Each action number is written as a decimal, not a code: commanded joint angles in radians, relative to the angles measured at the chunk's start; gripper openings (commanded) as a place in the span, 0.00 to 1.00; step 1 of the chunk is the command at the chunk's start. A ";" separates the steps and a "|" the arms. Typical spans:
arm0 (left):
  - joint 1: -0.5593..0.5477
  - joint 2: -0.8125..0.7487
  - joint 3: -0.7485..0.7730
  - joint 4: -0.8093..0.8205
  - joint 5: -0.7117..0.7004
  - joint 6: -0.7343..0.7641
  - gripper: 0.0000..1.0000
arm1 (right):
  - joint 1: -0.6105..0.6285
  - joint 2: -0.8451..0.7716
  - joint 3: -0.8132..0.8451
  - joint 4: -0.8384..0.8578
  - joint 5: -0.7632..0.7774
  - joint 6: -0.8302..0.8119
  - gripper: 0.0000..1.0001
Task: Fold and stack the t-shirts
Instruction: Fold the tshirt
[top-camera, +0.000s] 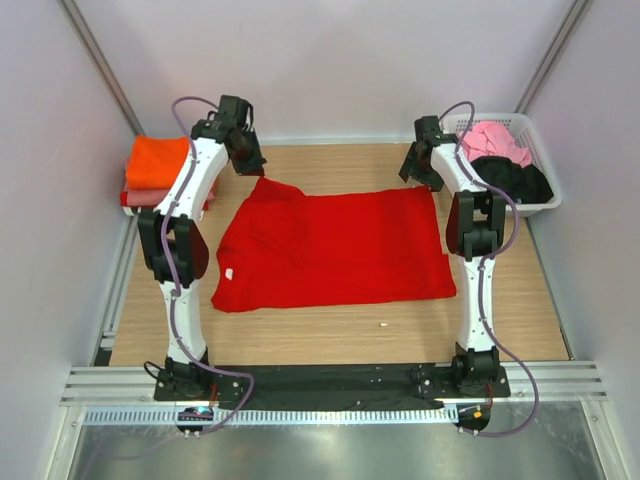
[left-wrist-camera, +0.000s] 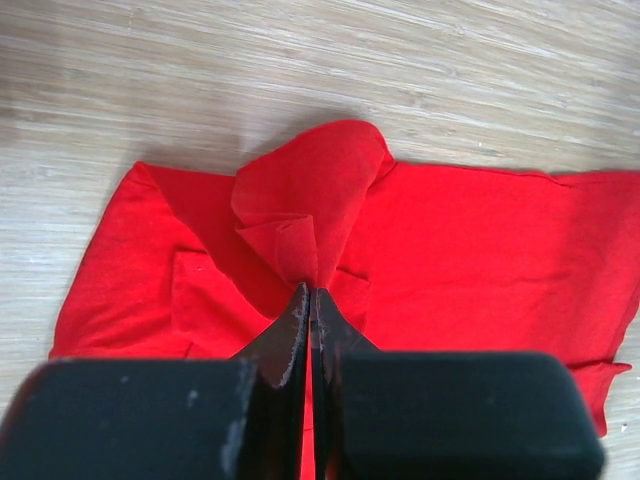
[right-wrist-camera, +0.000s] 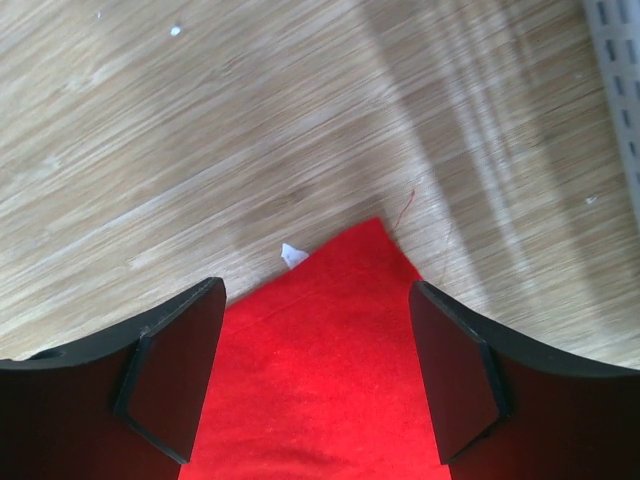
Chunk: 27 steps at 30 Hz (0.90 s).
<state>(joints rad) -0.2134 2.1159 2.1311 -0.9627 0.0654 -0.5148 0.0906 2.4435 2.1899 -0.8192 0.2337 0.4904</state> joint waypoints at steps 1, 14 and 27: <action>0.012 -0.059 0.004 0.013 0.033 0.004 0.00 | 0.006 -0.004 -0.005 -0.003 0.018 -0.018 0.77; 0.028 -0.059 -0.003 0.012 0.039 0.001 0.00 | 0.005 0.022 -0.032 0.026 0.029 -0.030 0.38; 0.022 -0.108 0.045 -0.028 -0.036 0.045 0.00 | 0.005 -0.084 -0.048 -0.012 0.000 -0.026 0.10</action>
<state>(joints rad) -0.1883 2.1059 2.1292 -0.9707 0.0647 -0.5056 0.0952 2.4504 2.1536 -0.8101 0.2485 0.4656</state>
